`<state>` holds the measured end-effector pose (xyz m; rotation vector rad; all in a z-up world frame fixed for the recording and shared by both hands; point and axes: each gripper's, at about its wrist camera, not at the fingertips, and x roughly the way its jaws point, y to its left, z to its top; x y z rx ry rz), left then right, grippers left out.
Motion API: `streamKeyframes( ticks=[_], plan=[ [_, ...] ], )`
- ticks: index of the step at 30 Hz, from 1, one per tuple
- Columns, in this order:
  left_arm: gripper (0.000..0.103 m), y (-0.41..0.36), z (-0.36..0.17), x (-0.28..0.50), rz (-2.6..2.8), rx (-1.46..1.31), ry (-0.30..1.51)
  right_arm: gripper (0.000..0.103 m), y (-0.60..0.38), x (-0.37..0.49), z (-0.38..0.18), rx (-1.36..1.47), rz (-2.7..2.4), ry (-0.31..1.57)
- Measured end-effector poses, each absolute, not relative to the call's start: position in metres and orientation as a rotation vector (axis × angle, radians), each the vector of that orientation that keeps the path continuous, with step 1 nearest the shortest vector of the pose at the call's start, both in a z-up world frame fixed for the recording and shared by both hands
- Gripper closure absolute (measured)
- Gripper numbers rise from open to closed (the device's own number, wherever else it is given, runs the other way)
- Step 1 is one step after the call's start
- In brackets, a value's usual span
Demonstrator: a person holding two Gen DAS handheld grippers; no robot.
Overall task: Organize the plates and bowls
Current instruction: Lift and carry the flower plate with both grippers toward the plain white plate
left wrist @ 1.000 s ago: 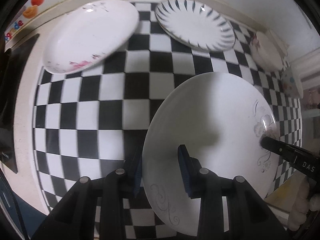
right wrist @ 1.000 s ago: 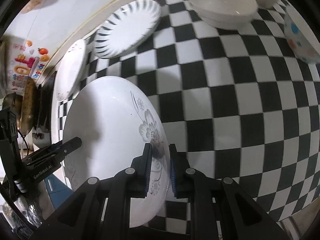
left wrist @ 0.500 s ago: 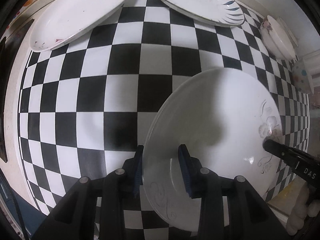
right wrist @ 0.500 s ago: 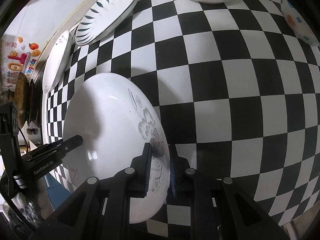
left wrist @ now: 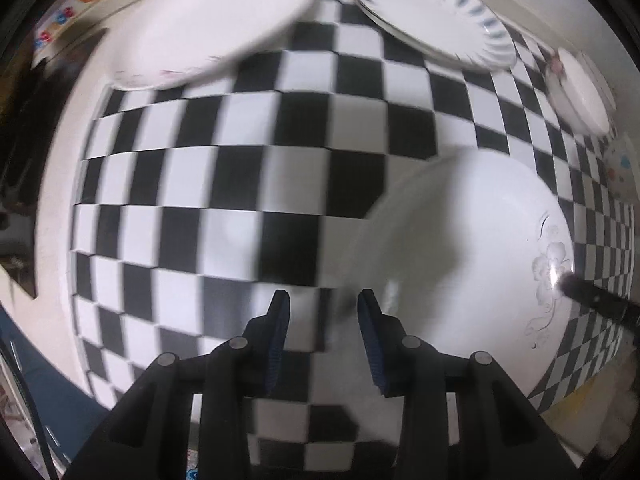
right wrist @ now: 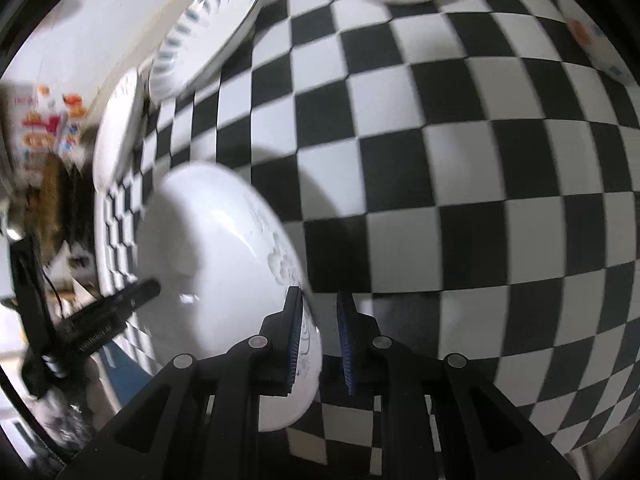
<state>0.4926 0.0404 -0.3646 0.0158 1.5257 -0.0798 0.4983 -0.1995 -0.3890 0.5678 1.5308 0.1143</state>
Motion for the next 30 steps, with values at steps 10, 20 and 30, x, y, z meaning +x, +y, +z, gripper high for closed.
streamKeyframes(
  ticks=[10,20,30],
  plan=[
    [0.063,0.146,-0.292,0.548,-0.006,-0.112,1.356,0.024,-0.175,0.553,-0.325,0.609,0.192,1.413],
    [0.062,0.237,-0.336,0.685,0.006,-0.178,1.378,0.024,-0.031,0.672,-0.35,0.664,0.261,1.436],
    [0.063,0.236,-0.376,0.757,-0.112,-0.14,1.459,0.03,0.021,0.74,-0.415,0.693,0.163,1.498]
  ],
)
